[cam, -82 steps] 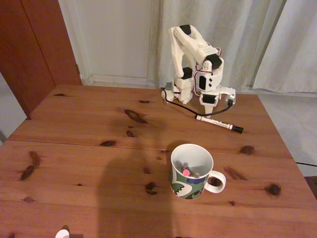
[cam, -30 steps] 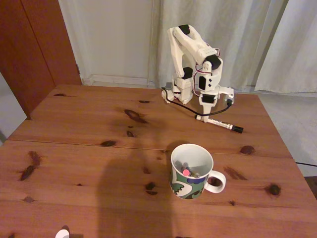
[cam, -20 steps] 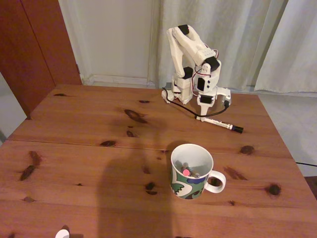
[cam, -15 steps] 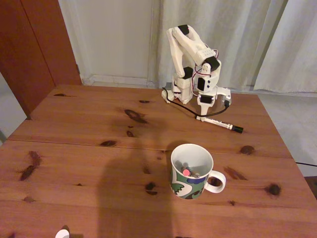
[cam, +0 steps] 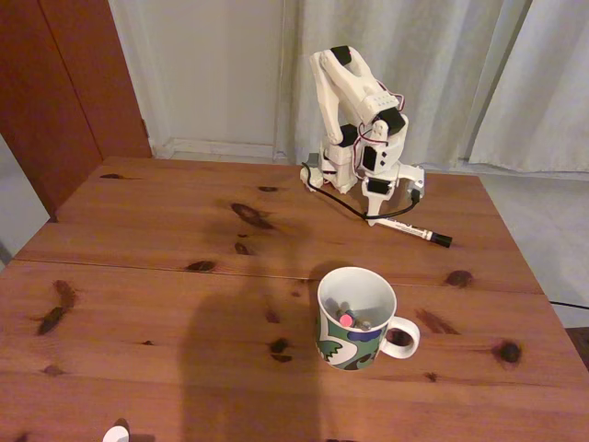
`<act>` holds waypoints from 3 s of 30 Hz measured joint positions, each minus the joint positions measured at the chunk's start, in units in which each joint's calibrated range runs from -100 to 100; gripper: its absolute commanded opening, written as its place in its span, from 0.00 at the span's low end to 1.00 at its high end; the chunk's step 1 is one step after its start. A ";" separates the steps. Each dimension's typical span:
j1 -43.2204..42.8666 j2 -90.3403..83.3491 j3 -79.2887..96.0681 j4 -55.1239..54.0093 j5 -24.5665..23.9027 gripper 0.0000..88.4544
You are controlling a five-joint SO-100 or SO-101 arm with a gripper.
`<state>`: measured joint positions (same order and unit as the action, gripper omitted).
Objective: Clean up the desk and place the pens and markers into the cup
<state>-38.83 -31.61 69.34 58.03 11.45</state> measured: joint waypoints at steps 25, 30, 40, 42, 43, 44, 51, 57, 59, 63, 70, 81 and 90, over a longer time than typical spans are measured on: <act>9.68 0.08 -2.04 -10.29 1.37 0.01; 13.57 0.08 -5.86 -10.87 1.37 0.01; 16.94 0.08 -9.43 -10.87 3.22 0.01; 17.38 0.08 -9.00 -10.87 3.22 0.01; 17.46 0.08 -8.92 -10.87 3.22 0.01; 17.46 0.08 -8.92 -10.87 3.22 0.01; 15.33 0.08 -8.32 -10.95 -0.39 0.01; 7.04 0.08 -4.16 -11.28 -6.25 0.01; 5.06 0.08 -3.74 -11.28 -7.13 0.01; 2.42 0.08 -3.74 -11.28 -8.84 0.02; 0.95 0.08 -3.48 -11.28 -10.65 0.09; 1.03 1.44 -4.08 -14.18 -10.79 0.10; 2.86 9.58 -11.63 -17.25 -13.43 0.09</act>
<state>-35.97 -22.03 57.71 40.77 -1.98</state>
